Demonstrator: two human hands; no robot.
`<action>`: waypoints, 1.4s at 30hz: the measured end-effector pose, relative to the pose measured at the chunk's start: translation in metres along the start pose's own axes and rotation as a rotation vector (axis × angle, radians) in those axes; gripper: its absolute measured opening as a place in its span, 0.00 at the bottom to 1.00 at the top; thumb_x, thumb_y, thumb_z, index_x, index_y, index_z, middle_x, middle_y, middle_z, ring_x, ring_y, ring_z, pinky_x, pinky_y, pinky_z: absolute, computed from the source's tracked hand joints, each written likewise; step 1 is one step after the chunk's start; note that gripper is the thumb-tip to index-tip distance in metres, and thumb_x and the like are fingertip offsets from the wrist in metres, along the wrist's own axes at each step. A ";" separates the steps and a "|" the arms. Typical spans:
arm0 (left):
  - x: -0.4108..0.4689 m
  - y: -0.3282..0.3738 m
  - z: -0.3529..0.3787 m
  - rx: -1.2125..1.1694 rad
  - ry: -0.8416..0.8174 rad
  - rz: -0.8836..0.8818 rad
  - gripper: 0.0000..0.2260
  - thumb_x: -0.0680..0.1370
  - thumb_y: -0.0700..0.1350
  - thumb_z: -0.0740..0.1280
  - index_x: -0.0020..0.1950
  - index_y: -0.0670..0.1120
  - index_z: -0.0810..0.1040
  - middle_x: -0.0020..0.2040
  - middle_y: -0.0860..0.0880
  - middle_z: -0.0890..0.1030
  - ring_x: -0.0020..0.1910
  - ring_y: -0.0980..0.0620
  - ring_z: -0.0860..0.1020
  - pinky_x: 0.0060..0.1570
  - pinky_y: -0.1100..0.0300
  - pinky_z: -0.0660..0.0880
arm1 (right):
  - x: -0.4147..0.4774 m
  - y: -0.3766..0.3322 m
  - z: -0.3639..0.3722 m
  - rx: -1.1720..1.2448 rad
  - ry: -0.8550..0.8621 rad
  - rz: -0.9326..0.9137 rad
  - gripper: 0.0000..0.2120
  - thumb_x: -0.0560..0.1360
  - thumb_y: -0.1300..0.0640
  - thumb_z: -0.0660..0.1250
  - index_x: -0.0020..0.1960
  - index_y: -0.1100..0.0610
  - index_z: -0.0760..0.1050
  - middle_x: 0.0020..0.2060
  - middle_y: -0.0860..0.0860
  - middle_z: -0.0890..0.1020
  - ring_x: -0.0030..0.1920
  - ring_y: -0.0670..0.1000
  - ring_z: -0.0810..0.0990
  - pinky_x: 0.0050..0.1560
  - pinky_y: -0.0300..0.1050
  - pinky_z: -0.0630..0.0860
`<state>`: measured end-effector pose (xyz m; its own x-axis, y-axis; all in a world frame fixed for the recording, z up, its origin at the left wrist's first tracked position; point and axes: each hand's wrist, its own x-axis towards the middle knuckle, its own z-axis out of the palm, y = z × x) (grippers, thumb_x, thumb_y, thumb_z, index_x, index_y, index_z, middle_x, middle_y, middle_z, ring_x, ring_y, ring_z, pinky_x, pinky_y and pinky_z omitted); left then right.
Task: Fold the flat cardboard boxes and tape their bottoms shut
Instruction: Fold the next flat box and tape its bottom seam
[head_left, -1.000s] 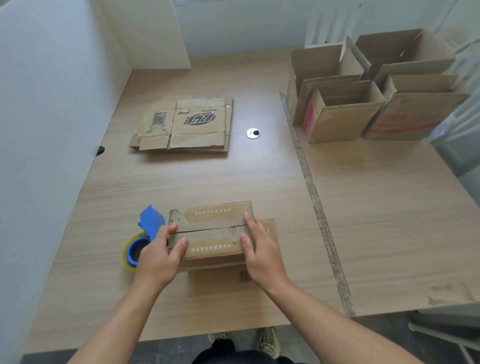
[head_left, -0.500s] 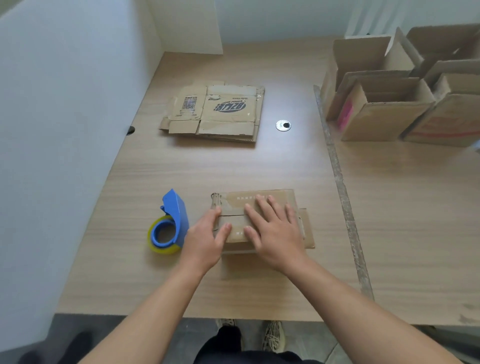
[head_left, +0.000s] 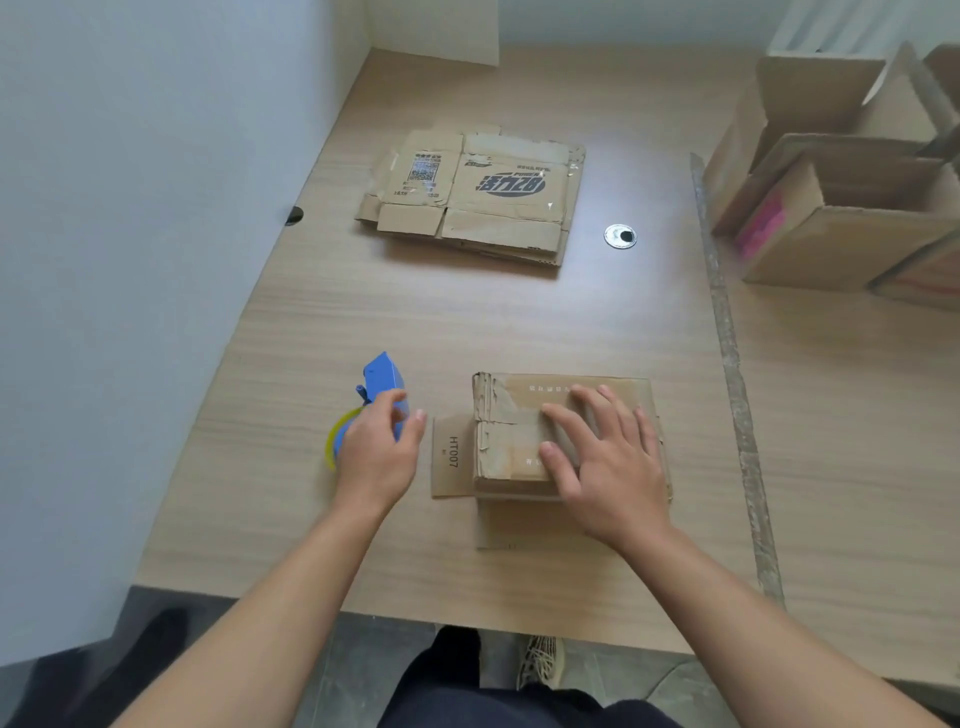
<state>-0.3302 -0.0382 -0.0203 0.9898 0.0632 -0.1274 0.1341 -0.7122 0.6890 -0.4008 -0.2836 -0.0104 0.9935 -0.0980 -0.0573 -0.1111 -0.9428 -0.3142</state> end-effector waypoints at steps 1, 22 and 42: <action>0.005 -0.007 -0.002 0.122 -0.016 -0.069 0.23 0.80 0.54 0.63 0.74 0.49 0.68 0.59 0.46 0.77 0.62 0.44 0.74 0.58 0.53 0.71 | 0.000 -0.001 -0.001 0.008 0.004 0.009 0.22 0.78 0.35 0.50 0.71 0.35 0.64 0.76 0.42 0.60 0.78 0.48 0.49 0.78 0.52 0.40; 0.040 -0.030 0.026 0.391 -0.157 -0.169 0.36 0.81 0.54 0.62 0.78 0.61 0.39 0.46 0.44 0.73 0.41 0.43 0.75 0.37 0.51 0.71 | 0.007 -0.005 -0.010 -0.191 -0.070 -0.009 0.25 0.77 0.33 0.46 0.73 0.33 0.62 0.78 0.45 0.56 0.77 0.50 0.48 0.74 0.59 0.47; 0.002 0.070 -0.055 0.356 -0.267 0.850 0.32 0.75 0.44 0.72 0.72 0.61 0.59 0.48 0.49 0.82 0.34 0.41 0.78 0.31 0.54 0.73 | 0.011 0.012 -0.026 0.540 0.051 0.036 0.21 0.76 0.39 0.56 0.69 0.28 0.59 0.64 0.33 0.70 0.67 0.33 0.64 0.66 0.35 0.44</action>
<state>-0.3160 -0.0492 0.0664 0.7002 -0.7028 0.1260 -0.6896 -0.6200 0.3743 -0.3903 -0.3046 0.0103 0.9873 -0.1549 -0.0348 -0.1274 -0.6424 -0.7557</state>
